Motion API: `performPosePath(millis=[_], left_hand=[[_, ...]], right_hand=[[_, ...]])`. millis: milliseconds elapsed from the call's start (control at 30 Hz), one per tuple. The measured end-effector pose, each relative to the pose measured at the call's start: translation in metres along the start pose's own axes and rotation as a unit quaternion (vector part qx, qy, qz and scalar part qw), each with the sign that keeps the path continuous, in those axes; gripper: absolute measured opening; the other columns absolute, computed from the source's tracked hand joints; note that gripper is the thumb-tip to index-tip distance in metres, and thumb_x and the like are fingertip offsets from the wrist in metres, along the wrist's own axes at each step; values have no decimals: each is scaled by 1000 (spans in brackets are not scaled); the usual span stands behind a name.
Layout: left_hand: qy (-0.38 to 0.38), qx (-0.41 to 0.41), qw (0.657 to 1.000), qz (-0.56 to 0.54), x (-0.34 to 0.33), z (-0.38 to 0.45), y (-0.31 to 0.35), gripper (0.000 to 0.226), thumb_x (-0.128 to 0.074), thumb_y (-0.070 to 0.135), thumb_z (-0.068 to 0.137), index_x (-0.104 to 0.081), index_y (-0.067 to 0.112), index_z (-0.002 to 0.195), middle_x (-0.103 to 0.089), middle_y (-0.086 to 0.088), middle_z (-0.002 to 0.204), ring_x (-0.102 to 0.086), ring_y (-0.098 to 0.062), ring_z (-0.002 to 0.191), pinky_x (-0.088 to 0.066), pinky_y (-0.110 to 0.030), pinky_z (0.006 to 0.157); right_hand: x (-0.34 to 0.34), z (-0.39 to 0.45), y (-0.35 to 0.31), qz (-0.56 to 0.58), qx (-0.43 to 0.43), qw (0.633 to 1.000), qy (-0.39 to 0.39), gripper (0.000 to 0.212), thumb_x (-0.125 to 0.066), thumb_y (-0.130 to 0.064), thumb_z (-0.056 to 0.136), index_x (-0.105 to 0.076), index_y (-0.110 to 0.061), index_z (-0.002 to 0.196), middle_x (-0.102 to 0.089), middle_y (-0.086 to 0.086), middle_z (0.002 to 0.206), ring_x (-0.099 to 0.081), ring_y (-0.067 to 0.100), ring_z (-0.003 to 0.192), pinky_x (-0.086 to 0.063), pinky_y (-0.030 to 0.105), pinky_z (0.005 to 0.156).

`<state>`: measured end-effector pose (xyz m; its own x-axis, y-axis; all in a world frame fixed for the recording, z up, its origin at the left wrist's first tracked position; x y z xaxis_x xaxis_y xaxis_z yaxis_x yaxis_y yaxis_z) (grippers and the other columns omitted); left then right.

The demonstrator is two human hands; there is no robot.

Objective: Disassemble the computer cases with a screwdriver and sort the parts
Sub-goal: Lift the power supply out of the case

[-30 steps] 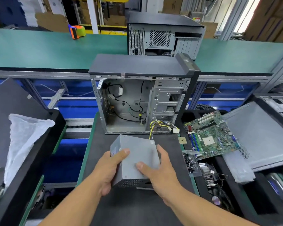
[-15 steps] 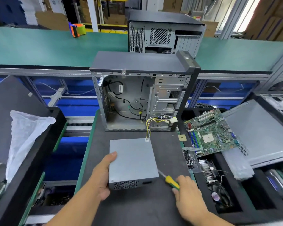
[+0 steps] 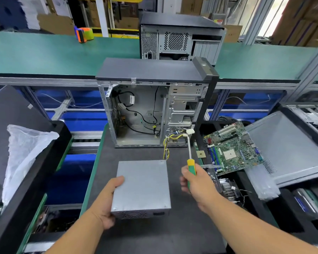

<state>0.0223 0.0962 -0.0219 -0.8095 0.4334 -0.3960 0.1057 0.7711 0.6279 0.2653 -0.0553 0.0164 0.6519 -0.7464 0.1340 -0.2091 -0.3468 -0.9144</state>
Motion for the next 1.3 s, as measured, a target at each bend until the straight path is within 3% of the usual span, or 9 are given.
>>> performPosePath(millis=[100,233,400,567,767,933,1067,1200,1300], left_hand=[[-8,-14,998,57,-18,0,6,59,-72,46,74,-69,10,120,-77,-20,110,-77,-37,89,-57,-41,76],[-11,-56,993,108,-37,3,11,46,-67,34,89,-66,6,126,-76,-21,112,-74,-40,101,-56,-55,94],[8,-54,988,146,-29,9,8,42,-69,34,88,-69,5,119,-77,-20,108,-75,-41,100,-51,-62,103],[29,-40,991,125,-6,8,-3,45,-69,33,90,-62,8,127,-76,-21,113,-72,-43,105,-52,-61,101],[-2,-48,994,96,2,3,-18,46,-68,29,84,-63,10,125,-75,-22,112,-72,-38,95,-54,-57,93],[23,-44,997,53,-2,9,-29,62,-71,36,72,-60,11,127,-73,-24,118,-69,-46,108,-54,-56,93],[52,-54,996,45,-8,25,-20,53,-71,35,83,-57,8,127,-73,-21,117,-72,-41,104,-55,-53,90],[36,-61,993,96,-19,42,-2,68,-72,44,68,-62,14,128,-74,-15,120,-73,-34,107,-55,-54,101],[47,-77,982,165,-17,52,15,71,-62,46,74,-61,23,142,-69,-4,133,-67,-28,121,-48,-51,111]], right_hand=[[-20,20,-28,5,23,1000,-9,14,-57,-26,103,-65,-32,113,-70,2,104,-66,19,95,-56,40,83],[-31,46,-51,-118,64,991,-3,10,-56,-33,103,-62,-27,109,-68,10,113,-52,17,88,-40,25,71],[-55,64,-43,-216,32,972,-84,5,-66,-20,95,-64,-23,97,-57,2,80,-51,15,65,-41,23,54],[-64,62,-32,-208,13,974,-94,35,-72,-3,86,-71,-28,111,-61,4,89,-52,13,65,-42,14,44],[-81,41,-41,-209,81,964,-139,52,-60,6,77,-78,-39,95,-61,-14,69,-43,3,49,-37,18,46],[-104,47,-65,-178,80,965,-177,40,-57,8,78,-78,-24,89,-77,-10,82,-71,0,73,-53,16,61],[-125,62,-78,-195,98,955,-200,41,-57,10,81,-74,-26,89,-78,0,95,-73,13,96,-58,24,79],[-119,77,-80,-241,107,949,-171,36,-59,2,85,-73,-31,91,-76,0,101,-71,16,94,-53,20,66],[-102,83,-72,-242,105,954,-146,37,-60,2,86,-72,-32,94,-73,-1,104,-67,18,91,-52,20,64]])
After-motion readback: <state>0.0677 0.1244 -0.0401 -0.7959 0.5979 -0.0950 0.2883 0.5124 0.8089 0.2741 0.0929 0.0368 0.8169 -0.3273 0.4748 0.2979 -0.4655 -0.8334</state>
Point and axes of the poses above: each hand's wrist, its own z-axis towards the middle knuckle, its own x-axis out of the back of the hand, y = z × x, the point moved 10 cm from there along z, towards the middle knuckle
